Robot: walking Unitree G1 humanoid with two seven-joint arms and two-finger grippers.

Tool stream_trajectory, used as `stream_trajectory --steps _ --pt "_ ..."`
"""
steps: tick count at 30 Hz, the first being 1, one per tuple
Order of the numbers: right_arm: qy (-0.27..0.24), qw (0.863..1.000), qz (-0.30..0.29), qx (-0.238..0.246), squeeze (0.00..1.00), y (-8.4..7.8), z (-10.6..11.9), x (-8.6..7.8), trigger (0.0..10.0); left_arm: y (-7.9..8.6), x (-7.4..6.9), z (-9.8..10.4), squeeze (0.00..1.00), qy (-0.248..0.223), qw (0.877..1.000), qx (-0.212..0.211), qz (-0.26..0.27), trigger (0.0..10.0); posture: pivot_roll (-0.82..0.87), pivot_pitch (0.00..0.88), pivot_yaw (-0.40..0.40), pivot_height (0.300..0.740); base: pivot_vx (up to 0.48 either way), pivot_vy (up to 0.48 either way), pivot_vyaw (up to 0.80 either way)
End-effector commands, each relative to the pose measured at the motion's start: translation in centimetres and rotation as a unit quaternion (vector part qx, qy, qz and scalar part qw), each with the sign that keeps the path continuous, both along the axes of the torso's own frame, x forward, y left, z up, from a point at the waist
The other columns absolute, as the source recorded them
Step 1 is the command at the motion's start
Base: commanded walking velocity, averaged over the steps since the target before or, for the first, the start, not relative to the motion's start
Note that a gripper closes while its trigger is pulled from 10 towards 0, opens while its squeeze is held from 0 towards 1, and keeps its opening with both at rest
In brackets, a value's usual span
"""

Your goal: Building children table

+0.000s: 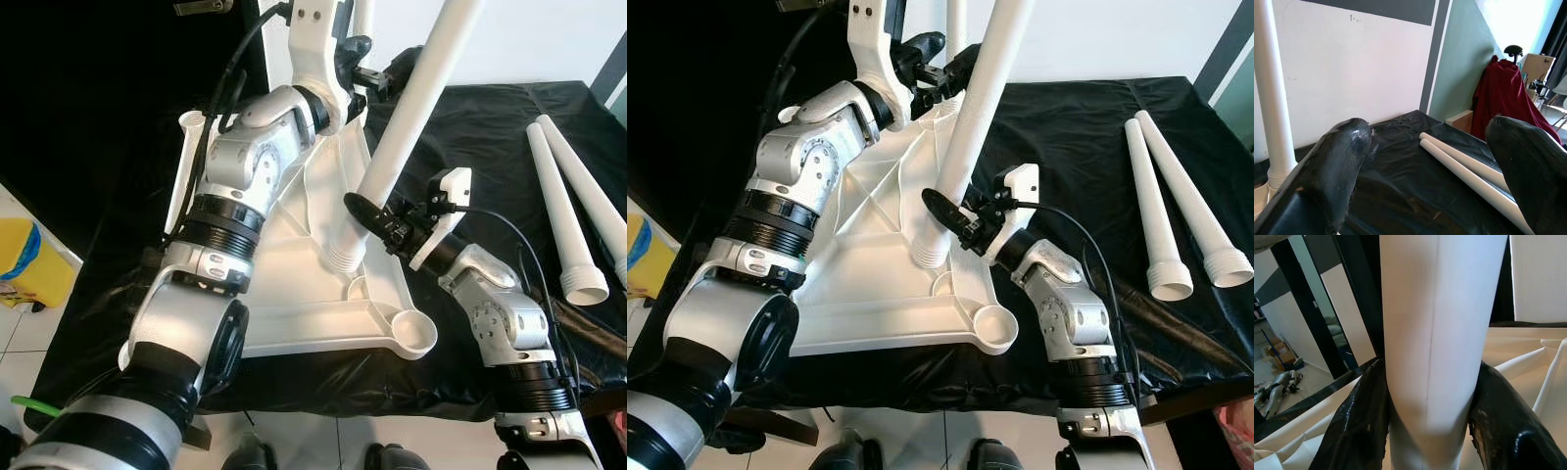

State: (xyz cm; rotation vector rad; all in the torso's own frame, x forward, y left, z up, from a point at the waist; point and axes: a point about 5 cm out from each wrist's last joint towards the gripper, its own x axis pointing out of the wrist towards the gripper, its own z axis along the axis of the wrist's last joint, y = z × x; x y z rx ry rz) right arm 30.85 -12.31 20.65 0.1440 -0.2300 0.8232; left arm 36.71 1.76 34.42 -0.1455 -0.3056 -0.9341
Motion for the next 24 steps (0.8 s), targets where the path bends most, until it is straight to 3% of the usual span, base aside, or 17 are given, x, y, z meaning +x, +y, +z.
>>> stream_trajectory --steps 1,7,12,17,18,24 --pt "-0.001 1.0 0.013 -0.007 0.0 0.8 0.1 0.1 10.0 -1.0 -1.0 0.9 0.0 -0.042 0.996 0.018 -0.077 10.0 -0.06 0.084 0.055 0.74 0.0 0.0 0.0" --pt "-0.009 1.0 0.003 -0.002 0.0 0.4 0.4 0.1 10.0 0.4 0.0 0.5 0.0 -0.037 0.998 0.019 -0.04 10.0 -0.06 0.084 0.06 0.74 0.0 0.0 0.0" --pt "-0.023 0.999 -0.031 0.007 0.0 -0.8 1.2 0.3 10.0 3.0 1.0 -0.9 0.0 -0.027 0.999 0.026 0.016 10.0 -0.06 0.086 0.063 0.74 0.0 0.0 0.0" --pt "-0.029 0.998 -0.052 0.014 0.0 -1.6 1.7 0.5 10.0 3.8 0.8 -2.4 0.0 -0.009 0.999 0.03 0.01 10.0 -0.06 0.089 0.057 0.74 0.0 0.0 0.0" --pt "-0.03 0.998 -0.056 0.016 0.0 -1.8 1.8 0.5 10.0 3.8 0.6 -2.9 0.96 -0.006 0.999 0.035 0.001 10.0 -0.06 0.089 0.055 0.74 0.0 0.0 0.0" --pt "-0.032 0.997 -0.064 0.017 0.0 -2.1 2.0 0.9 10.0 3.2 -0.7 -4.0 1.0 -0.021 0.997 0.063 -0.046 10.0 -0.05 0.084 0.045 0.74 0.0 0.0 0.0"
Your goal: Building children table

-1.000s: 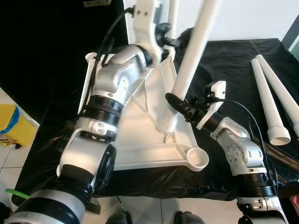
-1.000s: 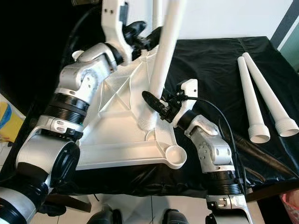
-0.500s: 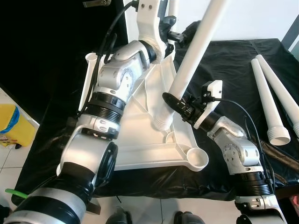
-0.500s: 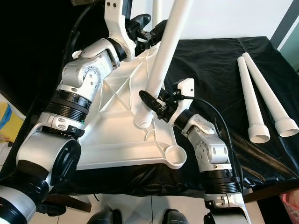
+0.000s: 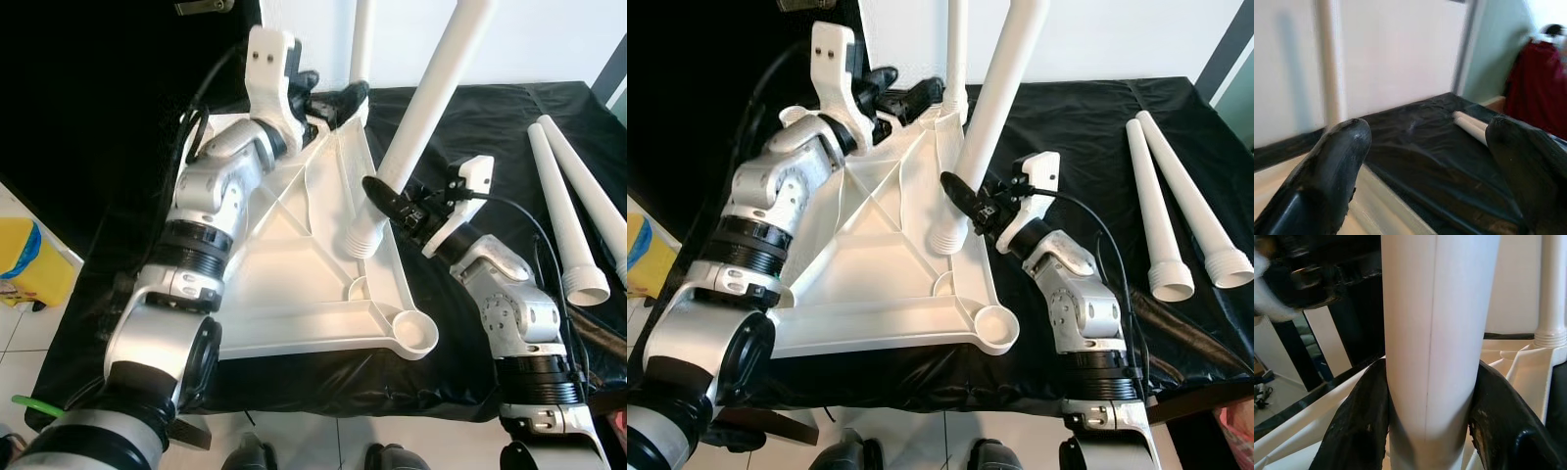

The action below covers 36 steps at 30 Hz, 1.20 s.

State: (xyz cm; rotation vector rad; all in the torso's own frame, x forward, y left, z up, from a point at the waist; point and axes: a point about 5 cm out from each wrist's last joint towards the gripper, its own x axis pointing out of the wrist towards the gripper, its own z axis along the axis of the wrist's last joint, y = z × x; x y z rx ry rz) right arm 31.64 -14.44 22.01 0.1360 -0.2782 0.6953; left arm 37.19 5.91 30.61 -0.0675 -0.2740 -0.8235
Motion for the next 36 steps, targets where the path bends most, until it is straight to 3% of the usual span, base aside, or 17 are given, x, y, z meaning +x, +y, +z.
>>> stream_trajectory --steps 1,2,8,10,11,12,14,15,17,25,31,34,36 --pt "-0.015 1.0 0.0 0.004 0.0 0.0 0.6 0.1 10.0 -1.0 -1.1 -0.1 1.0 -0.019 0.994 0.031 -0.107 10.0 -0.05 0.084 0.045 0.74 0.0 0.0 0.0" --pt "-0.016 1.0 -0.005 -0.001 0.0 -0.1 0.7 0.4 10.0 -1.9 -2.5 -0.6 1.0 -0.035 0.985 0.054 -0.161 10.0 -0.05 0.079 0.04 0.74 0.0 0.0 0.0" --pt "-0.015 1.0 -0.007 -0.005 0.0 -0.1 0.7 0.6 10.0 -2.4 -3.2 -0.7 1.0 -0.042 0.98 0.062 -0.185 10.0 -0.05 0.078 0.04 0.74 0.0 0.0 0.0" --pt "-0.013 1.0 -0.01 -0.009 0.0 -0.1 0.6 0.8 10.0 -2.7 -3.7 -0.7 0.95 -0.049 0.976 0.073 -0.2 10.0 -0.04 0.074 0.035 0.74 0.0 0.0 0.0" --pt "-0.011 1.0 -0.012 -0.011 0.0 -0.1 0.6 0.9 10.0 -2.8 -4.0 -0.8 0.0 -0.054 0.973 0.081 -0.208 10.0 -0.04 0.074 0.035 0.74 0.0 0.0 0.0" --pt "-0.011 1.0 -0.012 -0.011 0.0 -0.1 0.6 0.9 10.0 -2.8 -4.0 -0.8 0.0 -0.054 0.973 0.081 -0.208 10.0 -0.04 0.074 0.035 0.74 0.0 0.0 0.0" --pt "-0.005 0.999 -0.019 -0.027 0.0 -0.2 0.4 1.4 10.0 -3.4 -5.4 -1.0 0.0 -0.075 0.956 0.105 -0.262 10.0 -0.05 0.069 0.033 0.74 0.0 0.0 0.0" --pt "-0.005 0.999 -0.019 -0.027 0.0 -0.2 0.4 1.4 10.0 -3.4 -5.4 -1.0 0.0 -0.075 0.956 0.105 -0.262 10.0 -0.05 0.069 0.033 0.74 0.0 0.0 0.0" --pt "-0.003 0.999 -0.025 -0.036 0.0 -0.4 0.3 1.7 10.0 -3.5 -6.4 -1.1 0.0 -0.084 0.945 0.119 -0.294 10.0 -0.05 0.067 0.032 0.74 0.0 0.0 0.0" --pt "-0.001 0.998 -0.041 -0.047 0.0 -1.0 0.3 2.0 10.0 -2.9 -6.5 -0.9 0.0 -0.083 0.945 0.118 -0.293 10.0 -0.05 0.072 0.03 0.74 0.0 0.0 0.0" --pt "-0.011 0.997 -0.011 -0.07 0.0 -0.3 0.3 1.7 10.0 -3.6 -6.4 -0.8 0.0 -0.084 0.946 0.127 -0.286 10.0 -0.04 0.08 0.027 0.74 0.0 0.0 0.0" --pt "-0.022 0.997 0.003 -0.075 0.0 0.3 0.5 1.6 10.0 -3.6 -5.1 -0.4 0.0 -0.08 0.958 0.134 -0.242 10.0 -0.05 0.084 0.029 0.74 0.0 0.0 0.0" --pt "-0.023 0.997 0.002 -0.074 0.0 0.3 0.6 1.6 10.0 -3.4 -4.8 -0.4 0.0 -0.078 0.959 0.134 -0.237 10.0 -0.05 0.084 0.029 0.74 0.0 0.0 0.0"
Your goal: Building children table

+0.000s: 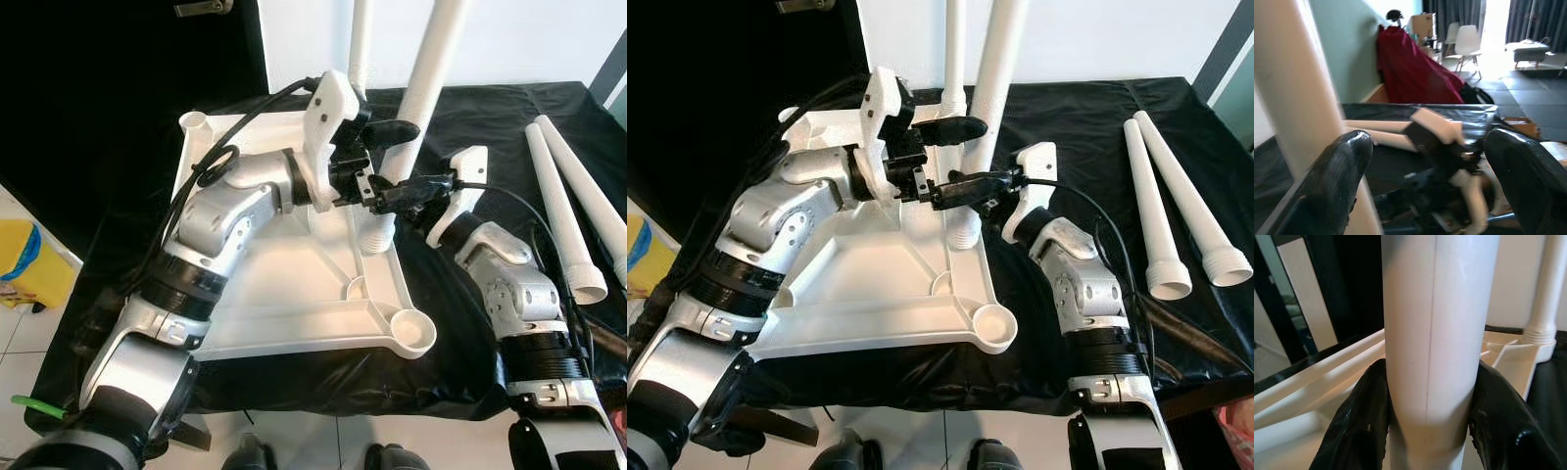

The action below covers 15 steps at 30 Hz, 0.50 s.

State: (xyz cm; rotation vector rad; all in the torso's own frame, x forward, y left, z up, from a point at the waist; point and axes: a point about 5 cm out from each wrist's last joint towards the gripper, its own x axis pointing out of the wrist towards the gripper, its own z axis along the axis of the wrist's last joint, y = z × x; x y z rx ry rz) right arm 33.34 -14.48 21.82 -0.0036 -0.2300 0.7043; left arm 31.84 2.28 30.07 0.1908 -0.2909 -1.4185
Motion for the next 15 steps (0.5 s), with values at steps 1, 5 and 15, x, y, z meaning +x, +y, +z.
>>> stream_trajectory --steps 1,5,15 --pt "-0.022 1.0 0.008 -0.001 0.0 0.3 0.8 -0.1 10.0 0.4 0.7 0.2 0.0 -0.006 0.999 -0.007 0.042 10.0 -0.05 0.086 0.03 0.74 0.0 0.0 0.0" --pt "-0.022 1.0 0.0 0.002 0.0 0.0 0.7 -0.1 10.0 1.2 1.6 0.6 0.0 -0.004 0.997 -0.008 0.07 10.0 -0.05 0.086 0.032 0.74 0.0 0.0 0.0" --pt "-0.009 0.995 -0.096 0.031 0.0 -2.0 0.5 1.0 10.0 3.0 2.0 0.8 0.0 0.005 0.995 -0.021 0.097 10.0 -0.05 0.088 0.041 0.74 0.0 0.0 0.0"
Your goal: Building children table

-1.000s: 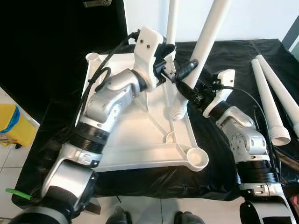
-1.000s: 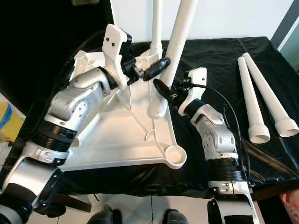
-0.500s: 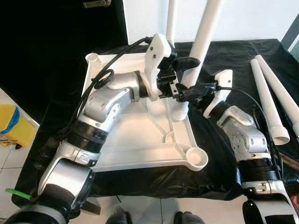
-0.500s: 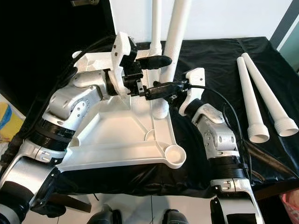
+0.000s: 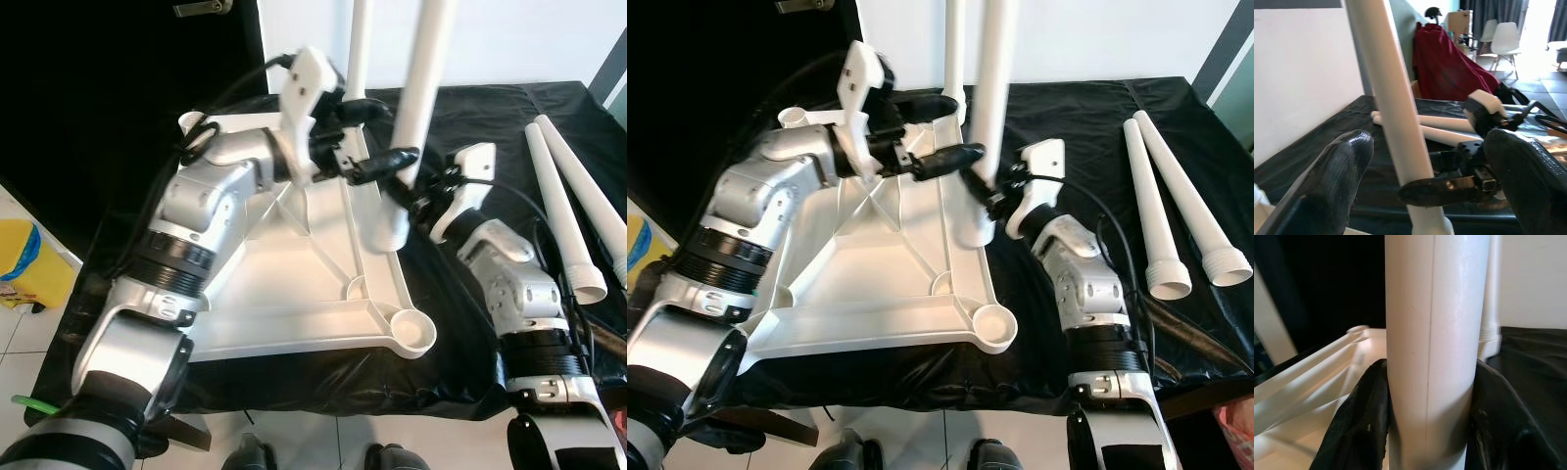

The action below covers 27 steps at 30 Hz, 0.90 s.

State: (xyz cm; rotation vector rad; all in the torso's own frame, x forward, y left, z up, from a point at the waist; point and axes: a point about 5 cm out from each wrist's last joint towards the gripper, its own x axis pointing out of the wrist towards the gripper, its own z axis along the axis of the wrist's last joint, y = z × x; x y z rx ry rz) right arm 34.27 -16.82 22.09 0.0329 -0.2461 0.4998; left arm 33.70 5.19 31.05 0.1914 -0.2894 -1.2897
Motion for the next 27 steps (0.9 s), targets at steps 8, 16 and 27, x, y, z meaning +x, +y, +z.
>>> stream_trajectory --steps 8,16,27 --pt "-0.015 0.999 0.03 -0.007 0.0 0.9 0.0 -0.5 10.0 0.1 0.6 -0.8 0.0 0.03 0.998 -0.017 0.047 10.0 -0.05 0.092 0.04 0.74 0.0 0.0 0.0" --pt "-0.03 0.995 0.097 -0.021 0.0 2.5 0.2 -1.3 10.0 -0.8 1.7 -0.5 0.0 0.054 0.996 -0.024 0.067 10.0 -0.04 0.091 0.038 0.74 0.0 0.0 0.0" --pt "-0.03 0.991 0.129 -0.026 0.0 3.1 -0.1 -1.9 10.0 -1.2 3.4 -0.1 0.0 0.1 0.987 -0.035 0.118 10.0 -0.05 0.094 0.048 0.74 0.0 0.0 0.0"
